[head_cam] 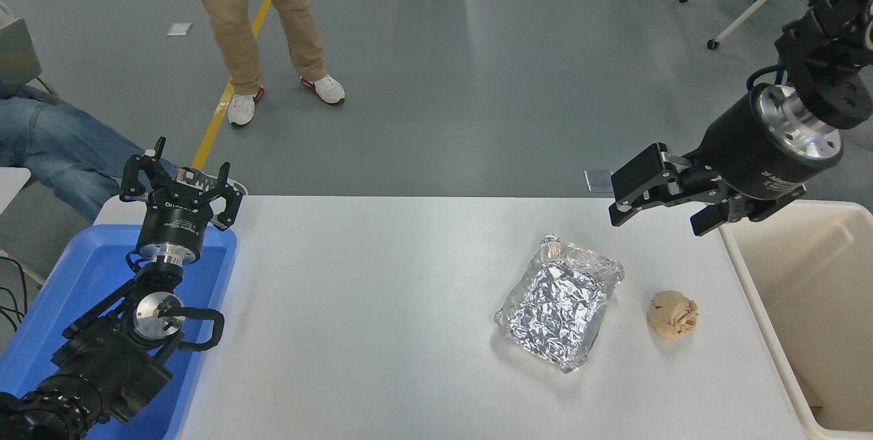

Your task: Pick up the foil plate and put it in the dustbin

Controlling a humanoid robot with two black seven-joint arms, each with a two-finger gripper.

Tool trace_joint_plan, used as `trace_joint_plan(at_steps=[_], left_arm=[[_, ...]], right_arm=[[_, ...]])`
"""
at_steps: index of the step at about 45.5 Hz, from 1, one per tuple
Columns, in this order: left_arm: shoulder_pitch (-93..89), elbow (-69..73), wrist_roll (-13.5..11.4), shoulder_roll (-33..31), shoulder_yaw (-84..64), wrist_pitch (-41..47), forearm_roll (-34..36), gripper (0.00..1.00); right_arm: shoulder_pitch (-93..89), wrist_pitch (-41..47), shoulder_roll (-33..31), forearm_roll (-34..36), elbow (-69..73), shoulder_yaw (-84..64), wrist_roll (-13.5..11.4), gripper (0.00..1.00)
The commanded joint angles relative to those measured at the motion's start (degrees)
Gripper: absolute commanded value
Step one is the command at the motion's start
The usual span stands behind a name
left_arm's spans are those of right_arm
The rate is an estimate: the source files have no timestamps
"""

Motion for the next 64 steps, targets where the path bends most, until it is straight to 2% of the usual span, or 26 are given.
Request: trace_joint_plan(at_steps=[1, 64], left_arm=[[0.01, 0.03, -0.04, -0.09, -0.01, 0.00, 0.00, 0.99], [0.01, -0.06, -0.04, 0.00, -0.01, 0.00, 0.00, 0.99]], right_arm=[[-0.60, -0.21, 0.08, 0.11, 0.00, 0.11, 0.02, 1.00], [-6.93, -0.56, 0.70, 0.46, -4.74, 1.25, 0.02, 1.00]])
